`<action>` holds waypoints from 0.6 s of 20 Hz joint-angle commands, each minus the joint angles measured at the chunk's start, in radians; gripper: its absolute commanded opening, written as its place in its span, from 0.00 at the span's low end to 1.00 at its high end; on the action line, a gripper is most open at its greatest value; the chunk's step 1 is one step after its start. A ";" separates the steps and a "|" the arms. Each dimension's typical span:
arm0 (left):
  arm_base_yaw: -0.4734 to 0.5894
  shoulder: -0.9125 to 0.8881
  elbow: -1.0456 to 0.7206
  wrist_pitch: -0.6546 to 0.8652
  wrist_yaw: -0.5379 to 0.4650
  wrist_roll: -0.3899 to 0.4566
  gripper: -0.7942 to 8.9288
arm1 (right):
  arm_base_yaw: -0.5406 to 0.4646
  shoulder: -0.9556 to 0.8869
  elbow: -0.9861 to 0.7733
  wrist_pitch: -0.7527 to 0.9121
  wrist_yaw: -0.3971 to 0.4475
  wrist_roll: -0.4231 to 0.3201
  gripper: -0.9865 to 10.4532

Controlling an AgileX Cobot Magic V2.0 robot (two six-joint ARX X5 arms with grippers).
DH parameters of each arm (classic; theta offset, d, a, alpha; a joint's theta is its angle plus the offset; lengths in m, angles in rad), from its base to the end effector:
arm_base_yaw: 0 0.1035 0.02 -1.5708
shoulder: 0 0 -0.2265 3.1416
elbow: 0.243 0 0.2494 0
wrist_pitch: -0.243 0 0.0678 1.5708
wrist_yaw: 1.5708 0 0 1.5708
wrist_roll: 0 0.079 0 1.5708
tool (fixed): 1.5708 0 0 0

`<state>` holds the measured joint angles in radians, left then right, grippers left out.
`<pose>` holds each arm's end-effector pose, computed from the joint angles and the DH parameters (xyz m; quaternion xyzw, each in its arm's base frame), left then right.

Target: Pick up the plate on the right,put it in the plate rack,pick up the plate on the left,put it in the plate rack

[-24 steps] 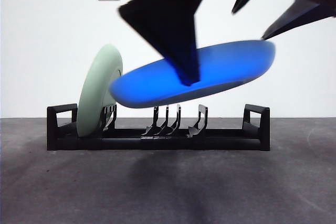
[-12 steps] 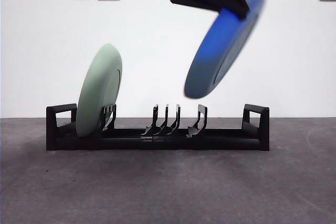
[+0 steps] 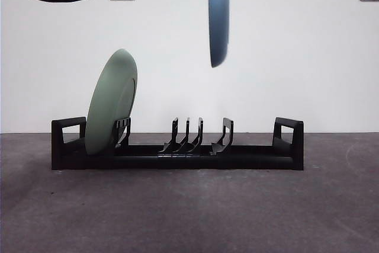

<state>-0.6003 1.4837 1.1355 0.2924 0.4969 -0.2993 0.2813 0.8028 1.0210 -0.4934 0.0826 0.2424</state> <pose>0.2967 -0.2488 0.2953 -0.1257 0.1053 -0.5113 0.8436 0.2199 0.0568 0.3376 0.0945 0.1458 0.0812 0.9814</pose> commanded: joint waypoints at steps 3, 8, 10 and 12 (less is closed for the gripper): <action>0.042 0.071 0.025 0.035 0.022 -0.099 0.07 | 0.000 0.009 0.002 0.014 0.005 -0.008 0.41; 0.052 0.152 0.082 0.013 0.031 -0.097 0.07 | 0.000 0.018 0.001 0.018 0.005 -0.008 0.41; 0.053 0.172 0.084 0.013 0.024 -0.097 0.07 | 0.000 0.023 0.001 0.018 0.005 -0.008 0.41; 0.053 0.191 0.084 0.012 0.027 -0.097 0.07 | 0.000 0.027 0.001 0.018 0.005 -0.008 0.41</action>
<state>-0.5480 1.6634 1.2160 0.2928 0.5228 -0.3943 0.2813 0.8280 1.0210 -0.4835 0.0830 0.2424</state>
